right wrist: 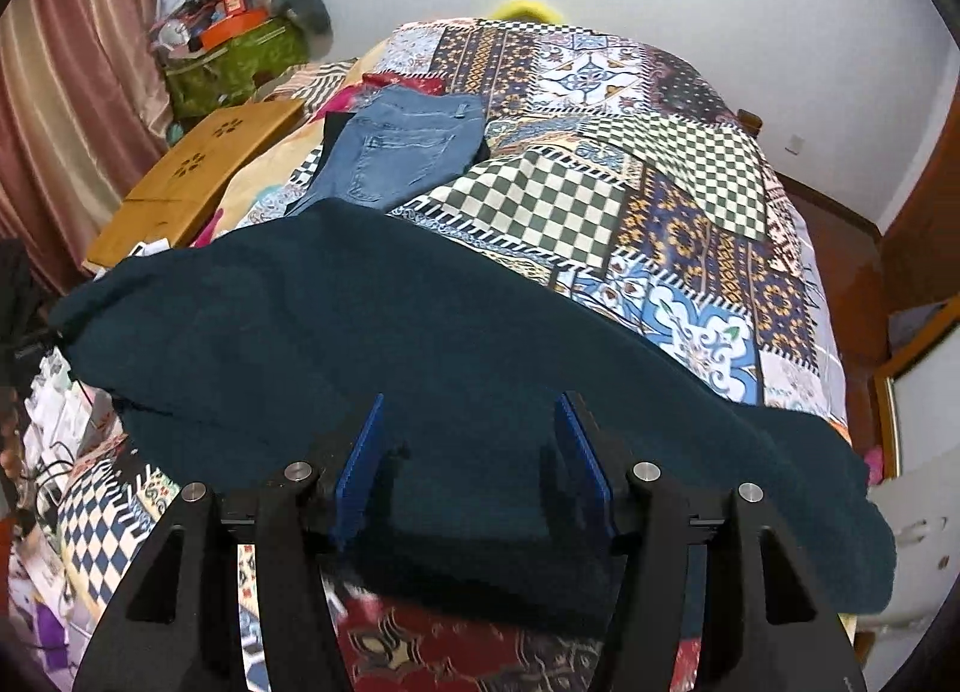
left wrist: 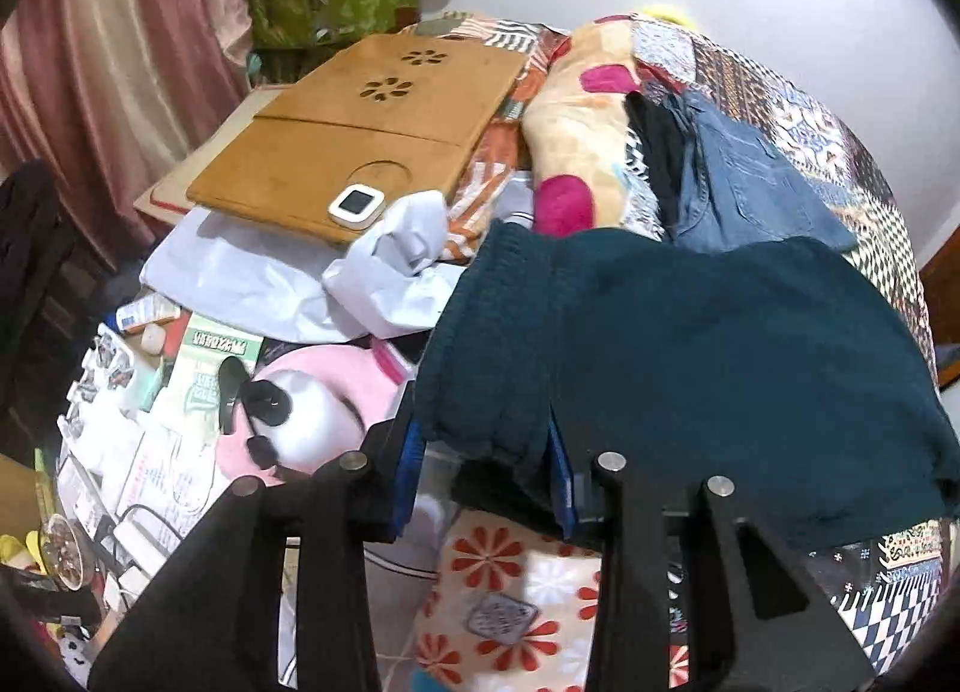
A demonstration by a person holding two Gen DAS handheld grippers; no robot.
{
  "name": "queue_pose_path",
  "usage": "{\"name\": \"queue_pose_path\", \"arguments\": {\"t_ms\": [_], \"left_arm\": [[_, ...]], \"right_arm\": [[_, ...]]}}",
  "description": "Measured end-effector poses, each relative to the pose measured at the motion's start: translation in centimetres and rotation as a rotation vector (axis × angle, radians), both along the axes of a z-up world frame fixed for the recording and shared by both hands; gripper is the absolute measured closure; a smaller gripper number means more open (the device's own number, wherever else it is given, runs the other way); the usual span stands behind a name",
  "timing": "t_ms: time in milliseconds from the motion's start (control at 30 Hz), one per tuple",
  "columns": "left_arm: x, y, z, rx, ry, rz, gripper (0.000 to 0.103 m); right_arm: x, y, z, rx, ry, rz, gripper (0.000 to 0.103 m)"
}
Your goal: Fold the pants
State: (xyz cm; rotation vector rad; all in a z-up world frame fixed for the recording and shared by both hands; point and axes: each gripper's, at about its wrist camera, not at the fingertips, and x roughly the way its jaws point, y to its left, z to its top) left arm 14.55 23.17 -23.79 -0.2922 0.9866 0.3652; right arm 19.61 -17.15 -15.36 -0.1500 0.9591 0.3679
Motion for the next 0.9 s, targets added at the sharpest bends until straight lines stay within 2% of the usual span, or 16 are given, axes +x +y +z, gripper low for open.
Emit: {"name": "queue_pose_path", "arguments": {"t_ms": [100, 167, 200, 267, 400, 500, 600, 733, 900], "left_arm": [[0.5, 0.7, -3.2, -0.085, 0.114, -0.042, 0.063], [0.7, 0.1, -5.4, -0.087, 0.21, -0.058, 0.062], [0.6, -0.3, -5.9, -0.081, 0.231, -0.066, 0.06], [0.0, -0.9, -5.8, -0.074, 0.224, -0.074, 0.054], [-1.4, -1.9, -2.2, -0.054, 0.127, -0.076, 0.033], [-1.3, -3.3, 0.6, -0.027, 0.054, -0.109, 0.025], [-0.9, -5.3, 2.1, -0.036, 0.017, -0.162, 0.023], [0.1, -9.3, 2.4, -0.048, 0.016, -0.27, 0.023], [1.5, -15.3, 0.3, 0.012, 0.062, -0.433, 0.023]], "right_arm": [[-0.9, -0.6, 0.4, -0.009, -0.008, 0.002, 0.049], [-1.5, -0.8, 0.3, -0.012, -0.006, 0.016, 0.049], [-1.8, -0.8, 0.3, -0.016, -0.004, 0.021, 0.049], [-2.3, -0.8, -0.1, -0.025, 0.002, 0.03, 0.049], [-3.2, 0.0, -1.0, -0.043, 0.031, 0.085, 0.049], [-3.7, 1.1, -1.5, -0.052, 0.034, 0.134, 0.049], [-3.8, 2.4, -2.1, -0.057, 0.028, 0.185, 0.049], [-3.7, 3.9, -3.2, -0.066, 0.032, 0.243, 0.05], [-3.6, 4.8, -3.8, -0.051, 0.018, 0.296, 0.072]]}}
